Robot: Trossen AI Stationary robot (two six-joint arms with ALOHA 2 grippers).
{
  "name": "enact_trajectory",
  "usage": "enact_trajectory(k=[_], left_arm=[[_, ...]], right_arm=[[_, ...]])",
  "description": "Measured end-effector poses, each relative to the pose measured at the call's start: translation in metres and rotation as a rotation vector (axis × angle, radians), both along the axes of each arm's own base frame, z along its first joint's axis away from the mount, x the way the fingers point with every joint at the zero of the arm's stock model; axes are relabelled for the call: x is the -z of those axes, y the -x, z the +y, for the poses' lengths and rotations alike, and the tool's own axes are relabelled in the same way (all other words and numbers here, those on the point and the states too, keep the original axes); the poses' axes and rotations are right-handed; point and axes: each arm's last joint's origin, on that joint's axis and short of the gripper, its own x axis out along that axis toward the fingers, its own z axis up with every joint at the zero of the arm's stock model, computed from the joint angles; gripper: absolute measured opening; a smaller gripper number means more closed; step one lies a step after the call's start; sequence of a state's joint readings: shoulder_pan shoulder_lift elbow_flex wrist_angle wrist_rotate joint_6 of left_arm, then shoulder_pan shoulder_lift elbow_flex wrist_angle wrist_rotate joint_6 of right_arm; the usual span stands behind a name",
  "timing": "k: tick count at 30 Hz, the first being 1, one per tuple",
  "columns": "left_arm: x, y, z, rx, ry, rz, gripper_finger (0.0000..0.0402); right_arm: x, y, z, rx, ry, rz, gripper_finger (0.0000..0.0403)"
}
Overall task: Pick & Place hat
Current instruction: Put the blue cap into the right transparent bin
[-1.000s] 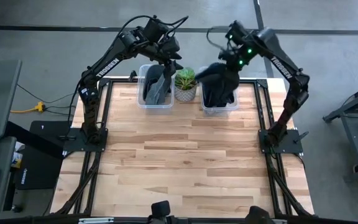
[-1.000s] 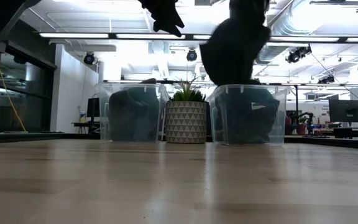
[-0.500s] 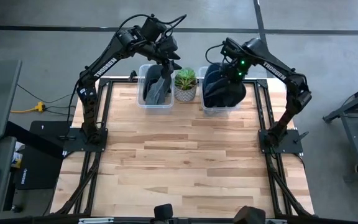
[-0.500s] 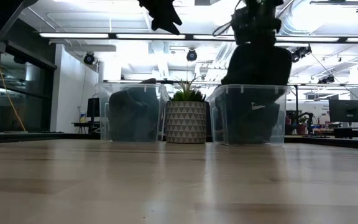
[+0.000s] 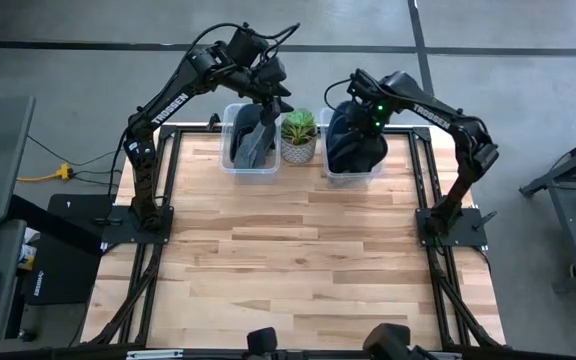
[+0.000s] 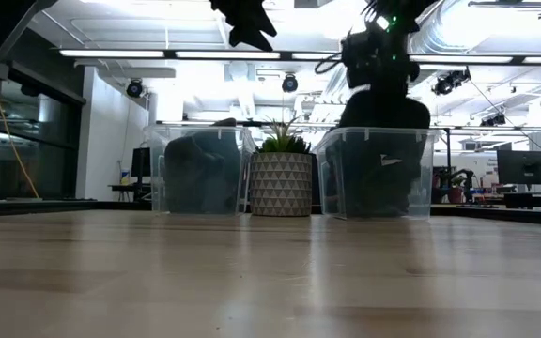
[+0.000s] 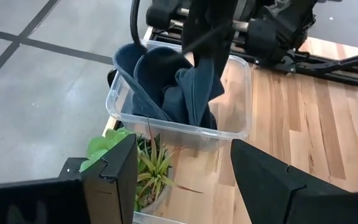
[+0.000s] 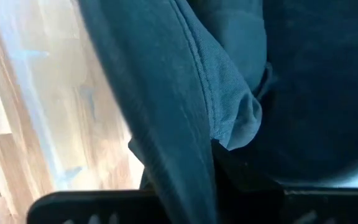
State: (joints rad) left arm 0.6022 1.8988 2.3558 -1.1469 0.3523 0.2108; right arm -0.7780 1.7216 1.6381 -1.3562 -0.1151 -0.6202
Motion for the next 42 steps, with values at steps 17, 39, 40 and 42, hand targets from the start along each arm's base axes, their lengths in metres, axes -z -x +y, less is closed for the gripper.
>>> enact_trajectory(k=[17, 39, 40, 42], left_arm=[[-0.007, -0.005, 0.002, 0.006, 0.0, -0.096, 0.02], [-0.007, -0.005, 0.002, 0.0, 0.01, -0.092, 0.02], [-0.007, -0.005, 0.002, 0.0, 0.01, -0.093, 0.02], [-0.007, -0.005, 0.002, 0.0, 0.01, -0.092, 0.02]], right_arm=[[0.05, -0.02, -0.02, -0.102, 0.035, 0.018, 0.0013], [0.032, -0.018, -0.007, -0.063, 0.136, 0.073, 0.0201], [0.028, -0.017, -0.004, -0.066, 0.15, 0.066, 0.0207], [0.02, -0.016, 0.001, -0.071, 0.193, 0.062, 0.0216]])
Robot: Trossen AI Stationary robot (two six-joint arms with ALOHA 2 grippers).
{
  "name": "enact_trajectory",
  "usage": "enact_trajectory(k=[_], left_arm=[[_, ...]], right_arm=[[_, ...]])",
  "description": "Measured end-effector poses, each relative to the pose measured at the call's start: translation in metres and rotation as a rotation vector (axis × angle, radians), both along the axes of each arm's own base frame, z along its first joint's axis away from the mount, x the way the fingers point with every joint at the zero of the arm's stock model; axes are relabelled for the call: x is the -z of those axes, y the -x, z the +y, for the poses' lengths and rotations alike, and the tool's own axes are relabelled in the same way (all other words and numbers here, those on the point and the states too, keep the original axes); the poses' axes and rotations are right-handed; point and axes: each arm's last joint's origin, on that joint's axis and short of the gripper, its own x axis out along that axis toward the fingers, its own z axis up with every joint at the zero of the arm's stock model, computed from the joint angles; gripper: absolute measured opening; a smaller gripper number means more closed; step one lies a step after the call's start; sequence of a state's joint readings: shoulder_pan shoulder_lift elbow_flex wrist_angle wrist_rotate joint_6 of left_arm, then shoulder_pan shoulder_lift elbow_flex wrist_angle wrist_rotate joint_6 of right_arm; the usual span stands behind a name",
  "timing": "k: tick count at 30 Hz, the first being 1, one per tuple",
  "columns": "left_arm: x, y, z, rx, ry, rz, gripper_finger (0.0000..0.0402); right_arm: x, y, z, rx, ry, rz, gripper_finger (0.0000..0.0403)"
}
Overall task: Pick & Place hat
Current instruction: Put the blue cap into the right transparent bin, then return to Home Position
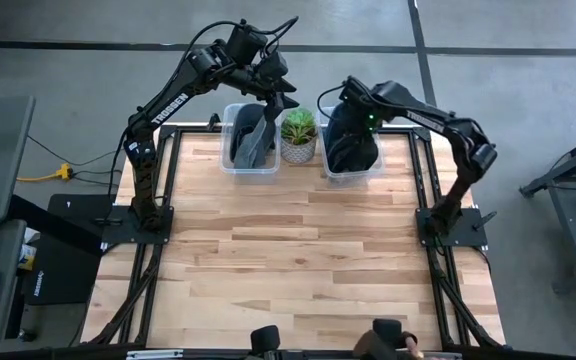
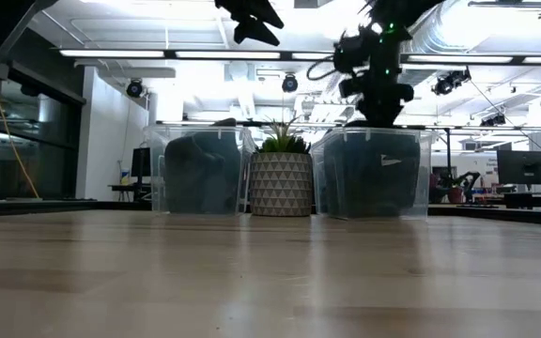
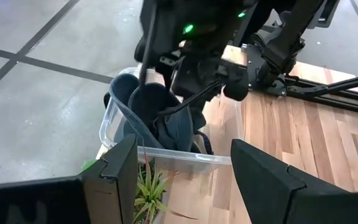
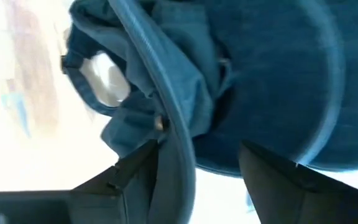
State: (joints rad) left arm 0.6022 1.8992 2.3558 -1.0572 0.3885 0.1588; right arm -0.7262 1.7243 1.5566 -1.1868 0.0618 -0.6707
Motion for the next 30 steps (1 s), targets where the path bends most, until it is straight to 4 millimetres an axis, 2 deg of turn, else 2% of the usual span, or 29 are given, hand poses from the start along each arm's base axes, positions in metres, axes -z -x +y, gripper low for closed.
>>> enact_trajectory(k=[6, 10, 15, 22, 26, 30], left_arm=[[0.0, 0.0, 0.0, -0.007, -0.004, 0.003, 0.02], [0.0, 0.002, -0.001, -0.01, 0.001, 0.015, 0.02], [-0.011, 0.017, -0.008, -0.015, -0.022, 0.019, 0.02], [-0.016, 0.028, -0.017, 0.012, -0.008, 0.042, 0.02], [-0.011, 0.031, -0.02, 0.045, 0.017, 0.078, 0.02], [-0.001, 0.037, -0.025, 0.077, 0.053, 0.1, 0.02]], right_arm=[[-0.03, 0.008, 0.016, -0.015, 0.125, -0.056, 0.0221], [-0.052, 0.021, 0.027, 0.041, 0.152, -0.143, 0.0221], [-0.085, 0.039, 0.049, 0.107, 0.098, -0.372, 0.0222], [-0.124, 0.064, 0.08, 0.118, -0.054, -0.734, 0.0222], [-0.119, 0.082, 0.096, 0.126, -0.071, -0.826, 0.0222], [-0.09, 0.102, 0.113, 0.188, -0.074, -0.873, 0.0222]])
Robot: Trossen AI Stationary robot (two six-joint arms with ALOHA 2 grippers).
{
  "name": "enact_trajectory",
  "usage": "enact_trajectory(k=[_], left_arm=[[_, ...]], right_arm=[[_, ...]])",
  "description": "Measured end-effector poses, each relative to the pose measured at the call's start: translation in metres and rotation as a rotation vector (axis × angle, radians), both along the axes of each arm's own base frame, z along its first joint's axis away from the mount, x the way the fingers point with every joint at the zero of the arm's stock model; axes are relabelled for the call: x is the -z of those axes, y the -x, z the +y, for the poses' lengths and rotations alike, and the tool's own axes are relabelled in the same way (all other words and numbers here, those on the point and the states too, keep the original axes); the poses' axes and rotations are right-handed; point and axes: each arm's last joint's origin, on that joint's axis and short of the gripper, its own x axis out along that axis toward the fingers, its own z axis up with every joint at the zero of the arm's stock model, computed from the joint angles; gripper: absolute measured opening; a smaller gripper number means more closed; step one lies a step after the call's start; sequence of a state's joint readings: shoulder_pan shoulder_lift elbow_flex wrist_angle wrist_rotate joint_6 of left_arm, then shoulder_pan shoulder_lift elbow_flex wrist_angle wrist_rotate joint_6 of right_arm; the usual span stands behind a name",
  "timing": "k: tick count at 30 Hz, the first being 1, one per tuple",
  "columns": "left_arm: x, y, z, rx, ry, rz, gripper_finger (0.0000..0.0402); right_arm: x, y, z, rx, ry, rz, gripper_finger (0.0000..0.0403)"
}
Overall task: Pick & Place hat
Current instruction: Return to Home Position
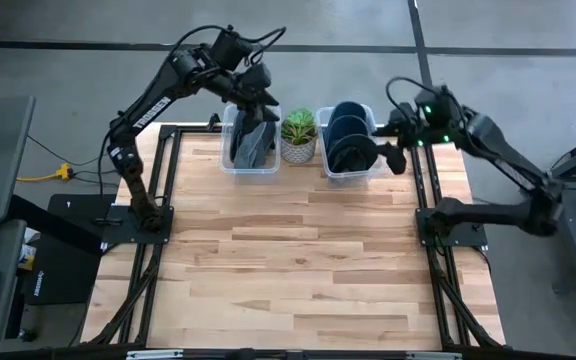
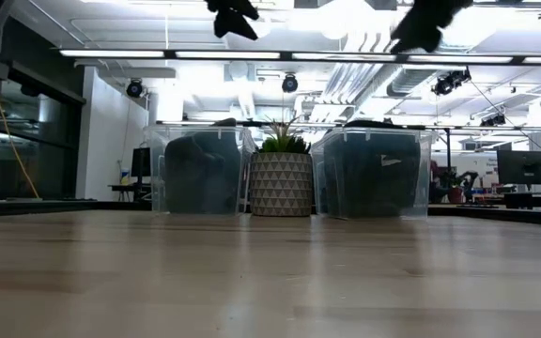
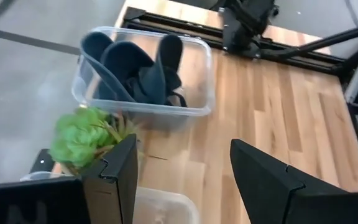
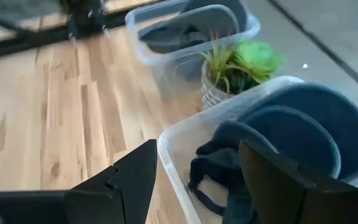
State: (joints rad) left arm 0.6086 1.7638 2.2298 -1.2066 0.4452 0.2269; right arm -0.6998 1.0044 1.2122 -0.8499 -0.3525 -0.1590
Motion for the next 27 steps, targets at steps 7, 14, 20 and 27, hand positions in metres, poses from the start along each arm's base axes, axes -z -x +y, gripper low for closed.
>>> enact_trajectory(k=[7, 14, 20, 27], left_arm=[[0.027, 0.022, -0.017, -0.03, 0.054, -0.115, 0.02], [0.071, 0.07, -0.052, -0.142, 0.106, -0.365, 0.02], [0.12, 0.104, -0.087, -0.248, 0.12, -0.644, 0.02], [0.165, 0.121, -0.118, -0.318, 0.206, -0.803, 0.02]], right_arm=[[0.026, 0.03, 0.024, 0.114, -0.018, -0.223, 0.0222], [0.026, 0.05, 0.04, 0.178, -0.003, -0.405, 0.0222], [0.036, 0.06, 0.049, 0.2, -0.043, -0.521, 0.0222], [0.066, 0.06, 0.048, 0.221, -0.059, -0.823, 0.0222]])
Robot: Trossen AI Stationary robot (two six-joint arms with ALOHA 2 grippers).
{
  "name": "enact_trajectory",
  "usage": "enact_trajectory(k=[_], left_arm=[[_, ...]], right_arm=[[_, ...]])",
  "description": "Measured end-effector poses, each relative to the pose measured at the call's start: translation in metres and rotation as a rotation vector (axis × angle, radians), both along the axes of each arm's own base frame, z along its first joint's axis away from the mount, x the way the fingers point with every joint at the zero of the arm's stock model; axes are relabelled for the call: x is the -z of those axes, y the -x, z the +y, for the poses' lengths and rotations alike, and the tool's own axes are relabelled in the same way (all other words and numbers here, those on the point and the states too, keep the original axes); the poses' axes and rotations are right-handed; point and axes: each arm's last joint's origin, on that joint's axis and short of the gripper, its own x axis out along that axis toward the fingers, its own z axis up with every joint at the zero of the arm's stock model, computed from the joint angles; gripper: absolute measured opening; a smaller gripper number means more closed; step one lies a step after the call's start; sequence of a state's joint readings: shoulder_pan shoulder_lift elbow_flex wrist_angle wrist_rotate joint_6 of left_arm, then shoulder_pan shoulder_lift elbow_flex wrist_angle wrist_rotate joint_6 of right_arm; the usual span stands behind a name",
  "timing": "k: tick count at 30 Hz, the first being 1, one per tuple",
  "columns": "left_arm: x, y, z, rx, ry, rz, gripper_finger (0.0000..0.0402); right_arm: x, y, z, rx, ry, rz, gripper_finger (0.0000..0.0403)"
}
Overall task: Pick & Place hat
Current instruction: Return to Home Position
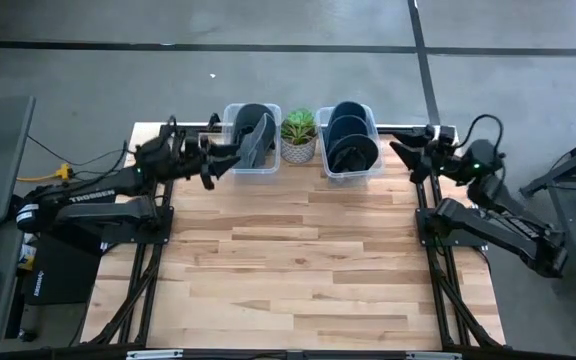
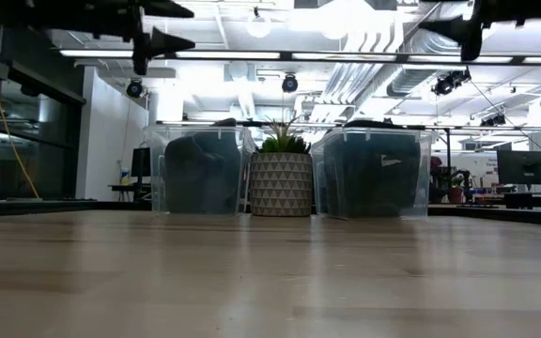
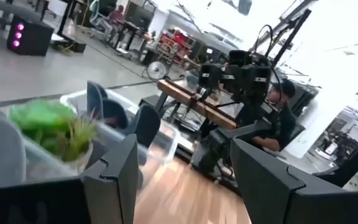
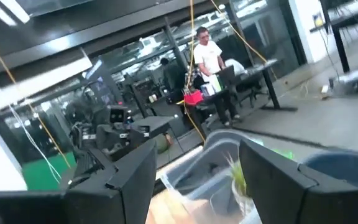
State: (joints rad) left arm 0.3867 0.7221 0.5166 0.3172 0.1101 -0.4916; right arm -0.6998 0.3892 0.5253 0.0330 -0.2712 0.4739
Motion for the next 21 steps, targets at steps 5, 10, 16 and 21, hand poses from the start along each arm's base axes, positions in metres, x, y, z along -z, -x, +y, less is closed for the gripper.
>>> enact_trajectory(k=[5, 10, 16, 21], left_arm=[[0.028, 0.001, -0.015, -0.072, 0.039, 0.041, 0.02], [0.047, 0.002, -0.026, -0.075, 0.062, -0.053, 0.02], [0.08, 0.012, -0.028, -0.125, 0.096, -0.122, 0.02], [0.097, 0.022, -0.029, -0.146, 0.121, -0.143, 0.02]], right_arm=[[0.035, -0.006, -0.005, -0.019, -0.112, -0.044, 0.0222], [0.049, -0.009, -0.007, -0.052, -0.168, -0.047, 0.0222], [0.048, -0.007, -0.002, -0.115, -0.178, -0.063, 0.0222], [0.048, 0.0, 0.003, -0.13, -0.18, -0.068, 0.0222]])
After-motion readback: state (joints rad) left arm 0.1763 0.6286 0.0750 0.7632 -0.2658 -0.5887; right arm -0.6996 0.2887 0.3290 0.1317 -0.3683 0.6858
